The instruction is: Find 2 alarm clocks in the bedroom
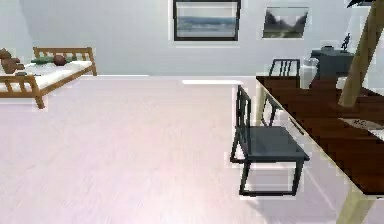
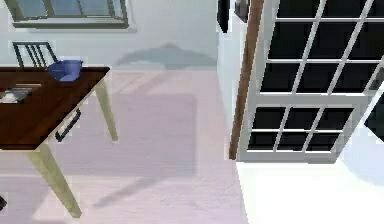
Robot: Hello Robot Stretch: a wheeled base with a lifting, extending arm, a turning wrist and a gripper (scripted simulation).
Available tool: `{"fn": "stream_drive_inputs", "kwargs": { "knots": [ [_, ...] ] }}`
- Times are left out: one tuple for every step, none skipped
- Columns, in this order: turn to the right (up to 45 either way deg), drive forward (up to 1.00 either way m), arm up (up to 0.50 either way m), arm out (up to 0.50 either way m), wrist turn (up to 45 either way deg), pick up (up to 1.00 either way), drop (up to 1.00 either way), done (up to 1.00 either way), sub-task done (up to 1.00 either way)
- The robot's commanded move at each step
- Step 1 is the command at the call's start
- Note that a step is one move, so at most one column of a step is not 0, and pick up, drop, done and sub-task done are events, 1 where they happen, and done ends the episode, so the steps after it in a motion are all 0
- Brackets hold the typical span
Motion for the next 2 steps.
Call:
{"fn": "stream_drive_inputs", "kwargs": {
  "knots": [
    [-36.0, 0.0, 0.0, 0.0, 0.0, 0.0, 0.0, 0.0, 0.0],
    [0.0, 0.3, 0.0, 0.0, 0.0, 0.0, 0.0, 0.0, 0.0]
  ]
}}
